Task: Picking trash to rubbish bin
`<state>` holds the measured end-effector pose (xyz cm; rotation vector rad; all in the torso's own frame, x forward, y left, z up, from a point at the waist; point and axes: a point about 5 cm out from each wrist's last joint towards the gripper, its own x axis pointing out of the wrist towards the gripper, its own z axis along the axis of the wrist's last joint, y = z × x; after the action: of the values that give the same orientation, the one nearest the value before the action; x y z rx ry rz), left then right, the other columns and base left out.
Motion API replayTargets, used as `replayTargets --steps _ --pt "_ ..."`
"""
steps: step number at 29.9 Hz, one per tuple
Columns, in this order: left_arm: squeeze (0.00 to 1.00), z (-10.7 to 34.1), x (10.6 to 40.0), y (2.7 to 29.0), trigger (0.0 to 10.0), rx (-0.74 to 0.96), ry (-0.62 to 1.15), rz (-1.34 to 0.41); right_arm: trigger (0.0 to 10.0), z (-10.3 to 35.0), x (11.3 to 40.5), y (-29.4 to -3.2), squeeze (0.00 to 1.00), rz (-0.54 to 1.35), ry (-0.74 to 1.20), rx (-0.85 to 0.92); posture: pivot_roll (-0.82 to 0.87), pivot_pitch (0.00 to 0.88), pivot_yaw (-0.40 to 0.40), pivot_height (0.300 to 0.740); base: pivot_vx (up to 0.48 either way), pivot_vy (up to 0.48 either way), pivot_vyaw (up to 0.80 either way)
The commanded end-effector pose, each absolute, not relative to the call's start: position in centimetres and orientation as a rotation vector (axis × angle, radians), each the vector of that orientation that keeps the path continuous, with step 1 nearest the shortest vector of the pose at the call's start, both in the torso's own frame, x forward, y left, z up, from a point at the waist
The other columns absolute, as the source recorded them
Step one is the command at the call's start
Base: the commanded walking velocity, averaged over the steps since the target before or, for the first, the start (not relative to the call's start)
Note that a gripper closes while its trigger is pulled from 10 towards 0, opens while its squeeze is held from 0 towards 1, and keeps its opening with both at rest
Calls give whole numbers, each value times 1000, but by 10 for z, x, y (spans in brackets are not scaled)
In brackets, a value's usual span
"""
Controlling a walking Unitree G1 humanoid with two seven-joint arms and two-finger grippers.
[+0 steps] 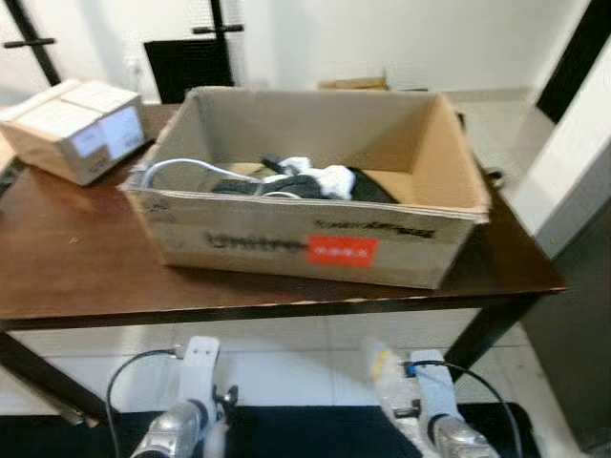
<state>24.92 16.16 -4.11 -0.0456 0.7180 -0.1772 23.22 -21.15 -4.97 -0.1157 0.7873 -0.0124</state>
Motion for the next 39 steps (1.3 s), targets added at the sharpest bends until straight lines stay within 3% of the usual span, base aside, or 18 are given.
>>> replayTargets --steps 1,10,18,34,39 --pt "0 -50 237 171 10000 -36 763 -150 10000 -55 227 -204 0 0 809 -98 -84 134 47 740 0 0 0" --pt "0 -47 239 174 10000 -68 741 -136 10000 -55 228 -202 0 10 805 -102 -83 135 47 740 0 0 0" --pt "0 -48 239 174 10000 -55 744 -138 10000 -55 227 -203 0 12 805 -106 -84 135 46 740 0 -425 0" --pt "0 -47 238 173 10000 -88 723 -146 10000 -48 237 -195 0 108 758 -154 -87 126 49 740 0 0 0" --pt "0 -47 238 172 10000 -98 727 -155 10000 -47 238 -193 0 135 751 -164 -81 125 48 740 0 436 0"
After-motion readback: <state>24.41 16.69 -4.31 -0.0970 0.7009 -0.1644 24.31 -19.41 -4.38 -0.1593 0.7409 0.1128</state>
